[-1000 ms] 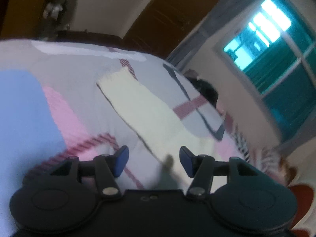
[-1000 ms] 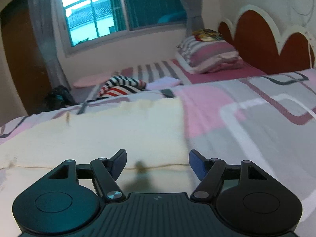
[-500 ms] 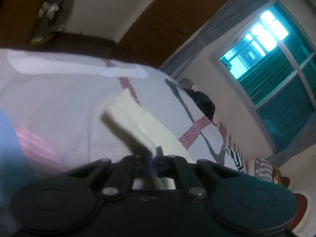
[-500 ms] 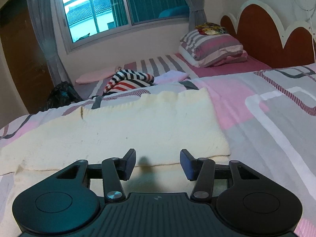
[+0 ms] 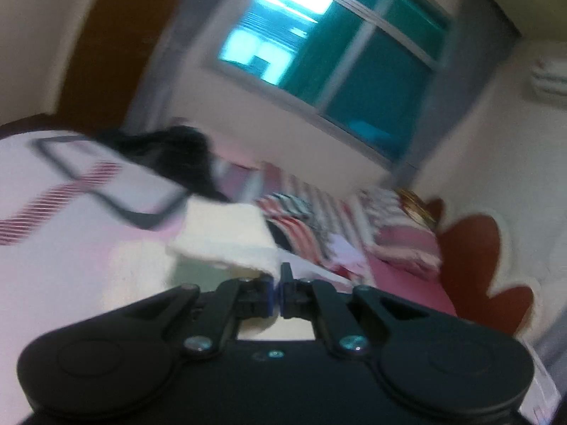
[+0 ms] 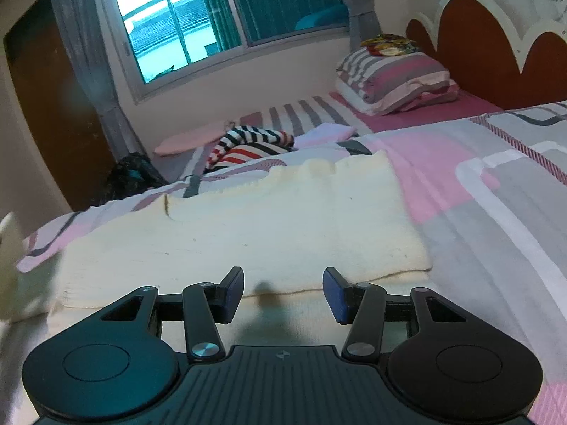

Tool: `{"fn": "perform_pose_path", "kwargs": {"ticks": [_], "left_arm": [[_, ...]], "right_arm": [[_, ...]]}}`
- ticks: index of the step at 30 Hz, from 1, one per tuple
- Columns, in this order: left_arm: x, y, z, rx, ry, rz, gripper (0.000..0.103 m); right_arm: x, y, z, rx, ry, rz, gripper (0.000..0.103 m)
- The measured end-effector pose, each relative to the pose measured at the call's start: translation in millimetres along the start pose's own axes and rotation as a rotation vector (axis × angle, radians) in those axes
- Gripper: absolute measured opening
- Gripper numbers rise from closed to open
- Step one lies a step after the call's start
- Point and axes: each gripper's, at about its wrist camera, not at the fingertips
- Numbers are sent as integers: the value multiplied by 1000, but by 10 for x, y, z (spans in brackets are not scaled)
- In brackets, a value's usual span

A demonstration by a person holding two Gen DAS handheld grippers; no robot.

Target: Fold small clothes

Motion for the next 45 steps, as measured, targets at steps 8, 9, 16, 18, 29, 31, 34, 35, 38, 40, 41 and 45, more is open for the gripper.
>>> {"fn": "perform_pose_path", "kwargs": {"ticks": [8, 9, 16, 18, 29, 31, 34, 35, 38, 40, 41, 45], "left_arm": [[800, -1076, 700, 24, 219, 187, 2], [912, -1104, 785, 22, 244, 190, 2], [1346, -1084, 1032, -8, 361, 174, 35], [1306, -1076, 870, -36, 314, 189, 61], [847, -214, 253, -272, 197, 94, 62], [804, -110, 229, -293, 190, 82, 62], [748, 45, 155, -291, 192, 54, 63], [736, 72, 168, -285, 201, 57, 63], [748, 18, 241, -278, 228, 112, 71], [789, -44, 268, -284, 238, 151, 72], [796, -51, 272, -286, 237, 153, 72], [806, -15, 287, -275, 226, 122, 73]], "right_arm": [[-92, -311, -122, -56, -5, 74, 50], [-103, -348, -142, -63, -4, 80, 50], [-139, -450, -138, -124, 30, 103, 50], [-146, -416, -103, -152, 33, 117, 50], [-361, 610, 339, -254, 73, -173, 50], [-375, 886, 418, -255, 75, -291, 50], [-320, 1186, 547, -227, 84, -420, 50], [-302, 1278, 587, -214, 84, -463, 50], [-211, 1521, 686, -159, 86, -605, 50], [-155, 1611, 744, -132, 89, -677, 17], [-126, 1621, 794, -109, 98, -703, 2], [-242, 1531, 793, -112, 48, -664, 2]]}}
Point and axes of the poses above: each gripper's, at about its wrist camera, not at the fingertips, and z roughly the way its jaws point, y to its left, x to its underside, and after that the axes turned 10 degrees about -z, right-handed
